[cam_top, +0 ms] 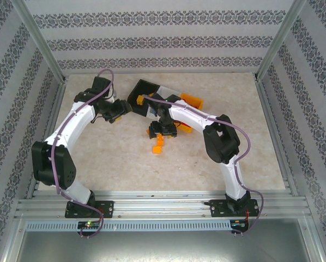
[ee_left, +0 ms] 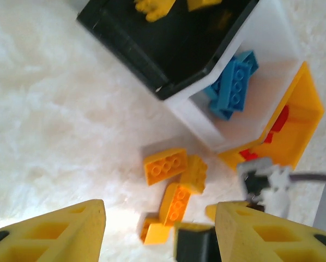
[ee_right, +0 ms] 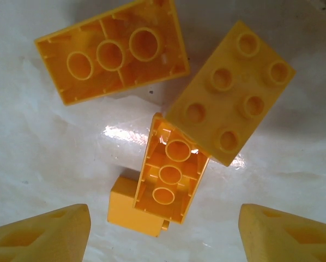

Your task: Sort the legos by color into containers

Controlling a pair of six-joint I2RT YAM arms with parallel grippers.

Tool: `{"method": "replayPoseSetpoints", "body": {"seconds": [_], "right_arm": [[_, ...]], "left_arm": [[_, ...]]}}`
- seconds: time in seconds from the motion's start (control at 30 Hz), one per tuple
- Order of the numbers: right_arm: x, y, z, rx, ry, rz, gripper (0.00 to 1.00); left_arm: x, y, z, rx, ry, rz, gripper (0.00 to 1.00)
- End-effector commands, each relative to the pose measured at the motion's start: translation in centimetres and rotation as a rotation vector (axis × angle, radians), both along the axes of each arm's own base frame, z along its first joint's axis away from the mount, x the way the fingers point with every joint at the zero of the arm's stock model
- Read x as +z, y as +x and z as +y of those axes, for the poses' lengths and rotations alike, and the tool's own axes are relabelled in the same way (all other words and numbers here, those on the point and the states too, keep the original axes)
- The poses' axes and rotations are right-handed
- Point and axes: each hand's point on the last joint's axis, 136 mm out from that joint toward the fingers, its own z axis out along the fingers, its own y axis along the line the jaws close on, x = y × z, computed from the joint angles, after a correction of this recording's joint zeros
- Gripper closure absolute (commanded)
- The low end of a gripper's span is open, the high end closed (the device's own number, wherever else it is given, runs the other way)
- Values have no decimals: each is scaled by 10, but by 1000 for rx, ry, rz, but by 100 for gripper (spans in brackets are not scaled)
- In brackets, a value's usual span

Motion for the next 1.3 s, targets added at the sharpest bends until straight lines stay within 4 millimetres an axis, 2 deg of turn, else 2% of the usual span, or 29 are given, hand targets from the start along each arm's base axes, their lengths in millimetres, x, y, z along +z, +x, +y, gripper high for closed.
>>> {"method": "replayPoseSetpoints", "body": {"seconds": [0.0, 0.3, 0.43, 0.73, 0.93, 1.03, 1.27], "right_arm": [[-5, -6, -9, -58, -98, 5, 29], [-23, -16, -5, -125, -192, 9, 35], [-30, -22, -11, -163, -229, 7, 41], [-40, -26, -5, -167, -239, -10, 56], [-41, -22, -5, -168, -259, -24, 56], [-40, -22, -4, -168, -258, -24, 63], [-17, -26, -4, -162, -235, -54, 74]], "left_arm": [[0, -18, -1, -42, -9, -17, 44], [-12, -49, 3, -144, 0, -47, 43], [-13, -54, 10, -168, 15, -43, 43], [-29, -60, 1, -173, -47, -19, 43], [-26, -62, 0, -183, -51, -12, 43], [-28, -60, -1, -183, -62, -8, 43], [-25, -56, -2, -189, -57, -10, 42]]}}
